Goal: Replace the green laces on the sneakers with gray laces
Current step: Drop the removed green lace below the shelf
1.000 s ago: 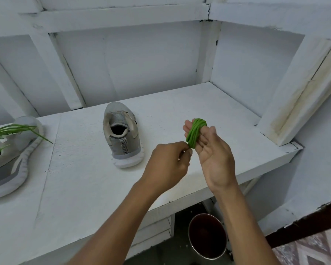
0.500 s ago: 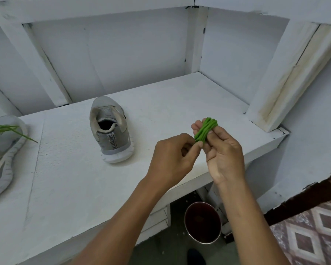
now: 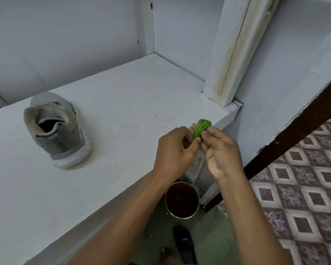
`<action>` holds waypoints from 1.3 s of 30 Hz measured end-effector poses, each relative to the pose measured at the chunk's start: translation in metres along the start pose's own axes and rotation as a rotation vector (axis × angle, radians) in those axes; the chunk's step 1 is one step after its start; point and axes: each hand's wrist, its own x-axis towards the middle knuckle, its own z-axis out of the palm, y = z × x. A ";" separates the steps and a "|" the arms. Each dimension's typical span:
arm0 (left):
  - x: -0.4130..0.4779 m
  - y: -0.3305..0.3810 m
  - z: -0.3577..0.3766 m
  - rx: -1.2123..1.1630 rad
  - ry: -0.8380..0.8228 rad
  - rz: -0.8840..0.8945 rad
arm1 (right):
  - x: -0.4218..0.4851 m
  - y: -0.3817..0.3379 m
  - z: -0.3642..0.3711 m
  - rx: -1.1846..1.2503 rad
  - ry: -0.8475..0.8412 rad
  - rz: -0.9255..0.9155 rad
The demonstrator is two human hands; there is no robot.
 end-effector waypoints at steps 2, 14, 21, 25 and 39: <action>-0.001 -0.001 0.010 -0.049 -0.053 -0.028 | 0.001 -0.001 -0.012 -0.010 0.080 0.007; -0.010 -0.009 0.042 -0.139 -0.145 -0.213 | -0.001 0.001 -0.041 -0.398 0.265 -0.057; -0.004 -0.019 0.041 -0.157 -0.142 -0.268 | -0.003 0.000 -0.062 -0.568 0.347 -0.173; -0.005 -0.024 0.041 -0.187 -0.190 -0.301 | 0.002 0.005 -0.070 -0.559 0.284 -0.065; -0.033 -0.072 0.054 -0.021 -0.484 -0.654 | 0.015 0.061 -0.113 -0.925 0.227 0.448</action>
